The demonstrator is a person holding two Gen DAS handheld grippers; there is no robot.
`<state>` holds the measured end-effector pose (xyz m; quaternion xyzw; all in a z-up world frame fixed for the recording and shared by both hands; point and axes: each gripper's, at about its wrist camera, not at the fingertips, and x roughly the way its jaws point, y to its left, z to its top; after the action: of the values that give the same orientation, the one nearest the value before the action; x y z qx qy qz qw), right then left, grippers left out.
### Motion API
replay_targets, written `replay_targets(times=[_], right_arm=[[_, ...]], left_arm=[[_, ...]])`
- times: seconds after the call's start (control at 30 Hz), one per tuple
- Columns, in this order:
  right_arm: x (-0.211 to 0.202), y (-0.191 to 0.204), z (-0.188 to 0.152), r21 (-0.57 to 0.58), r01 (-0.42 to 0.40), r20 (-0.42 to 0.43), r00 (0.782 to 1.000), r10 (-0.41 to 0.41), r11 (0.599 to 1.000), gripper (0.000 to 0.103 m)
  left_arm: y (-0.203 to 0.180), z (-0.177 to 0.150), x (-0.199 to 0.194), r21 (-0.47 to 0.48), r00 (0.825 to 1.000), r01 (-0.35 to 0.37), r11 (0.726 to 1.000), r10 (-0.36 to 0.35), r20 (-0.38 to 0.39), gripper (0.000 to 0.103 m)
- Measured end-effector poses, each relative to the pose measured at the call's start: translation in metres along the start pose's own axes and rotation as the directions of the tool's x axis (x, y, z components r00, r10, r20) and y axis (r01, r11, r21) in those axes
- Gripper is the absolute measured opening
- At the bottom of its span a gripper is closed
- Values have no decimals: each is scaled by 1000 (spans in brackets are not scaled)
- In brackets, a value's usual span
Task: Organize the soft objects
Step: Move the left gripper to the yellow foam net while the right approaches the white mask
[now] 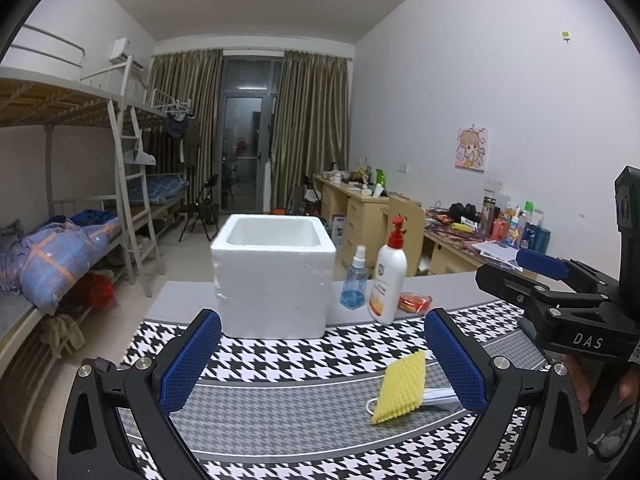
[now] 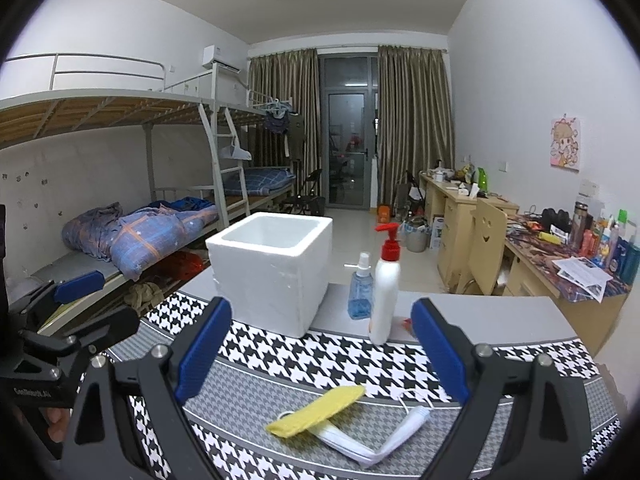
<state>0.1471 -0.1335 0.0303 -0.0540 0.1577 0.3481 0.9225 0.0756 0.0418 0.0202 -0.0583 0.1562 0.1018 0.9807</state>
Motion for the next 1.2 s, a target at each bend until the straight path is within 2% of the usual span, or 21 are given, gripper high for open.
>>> replay_targets(times=[0.57,0.87,1.2], right_arm=[[-1,-26,-18,45,50,-30,998,-49,998,94],[-8,-30,-32,36,105,-39,994,-104,994,94],[-3,-43,-45,62,125,-78,990,-120,990,94]], left_arm=[[-21,-11,8,11,999,43,999,-43,-2,102],[-27,-18,22,13,997,69,998,-69,-41,102],[-37,-27,35,22,994,85,996,-83,-74,102]])
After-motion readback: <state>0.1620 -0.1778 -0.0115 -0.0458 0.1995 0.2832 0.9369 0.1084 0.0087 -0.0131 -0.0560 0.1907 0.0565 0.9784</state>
